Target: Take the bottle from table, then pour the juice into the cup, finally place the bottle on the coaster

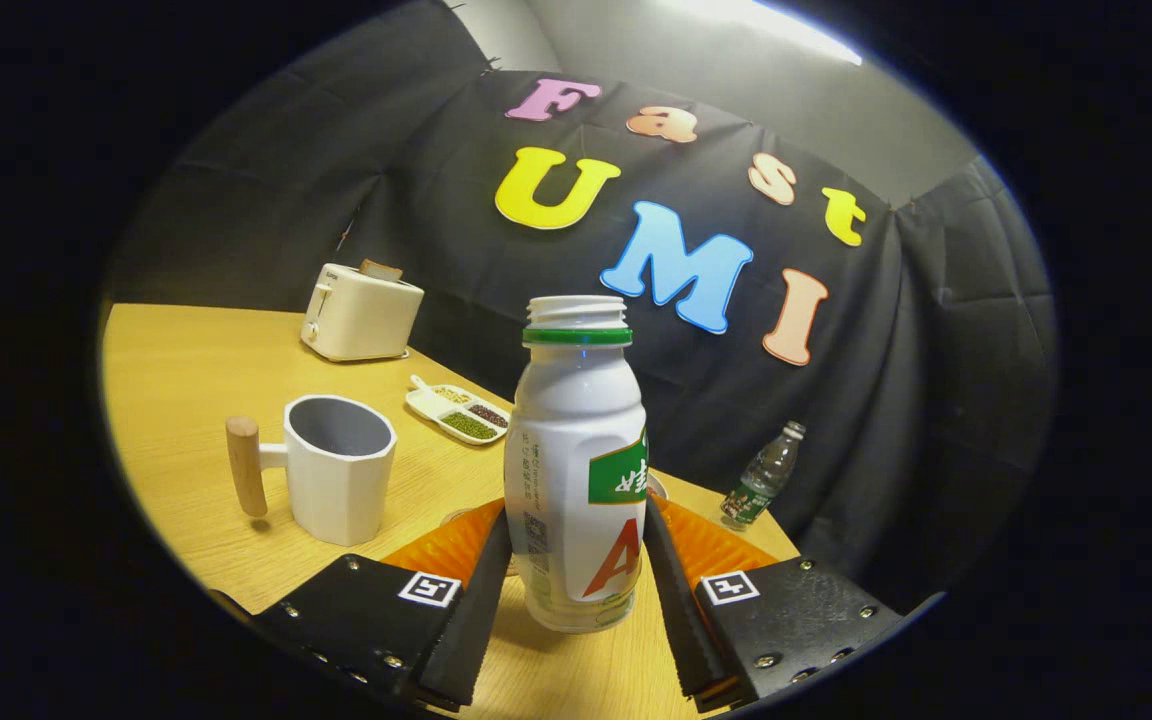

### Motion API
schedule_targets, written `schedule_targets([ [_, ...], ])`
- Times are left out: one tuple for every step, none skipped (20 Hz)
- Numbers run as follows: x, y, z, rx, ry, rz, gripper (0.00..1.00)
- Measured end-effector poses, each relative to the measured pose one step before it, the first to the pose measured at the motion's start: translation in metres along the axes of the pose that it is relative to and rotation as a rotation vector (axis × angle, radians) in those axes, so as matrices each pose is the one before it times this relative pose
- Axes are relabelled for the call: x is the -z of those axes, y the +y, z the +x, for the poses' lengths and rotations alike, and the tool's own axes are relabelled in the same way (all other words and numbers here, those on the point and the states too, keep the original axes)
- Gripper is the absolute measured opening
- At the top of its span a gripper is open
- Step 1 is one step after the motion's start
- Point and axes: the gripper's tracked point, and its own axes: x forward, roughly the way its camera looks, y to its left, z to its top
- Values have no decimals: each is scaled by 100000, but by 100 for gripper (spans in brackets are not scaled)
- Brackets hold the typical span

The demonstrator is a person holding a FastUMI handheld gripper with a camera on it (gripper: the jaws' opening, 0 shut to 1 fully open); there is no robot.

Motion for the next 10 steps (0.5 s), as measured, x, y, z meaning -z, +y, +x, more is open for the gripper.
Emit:
schedule_targets([
  [-299,179,-14,-112,-278,-2395,73],
  [-280,112,38,-134,-255,-2281,73],
  [-332,139,50,-220,-312,-2167,73],
  [-202,271,114,-291,-332,-2244,73],
  [-289,175,61,-381,-493,-2585,73],
  [-303,132,150,-201,-690,-2683,73],
  [-314,55,-5,286,-418,-2707,73],
  [-228,107,49,144,-407,-2913,73],
  [-247,112,123,-33,-175,-2873,73],
  [0,182,72,-46,134,-2579,73],
])
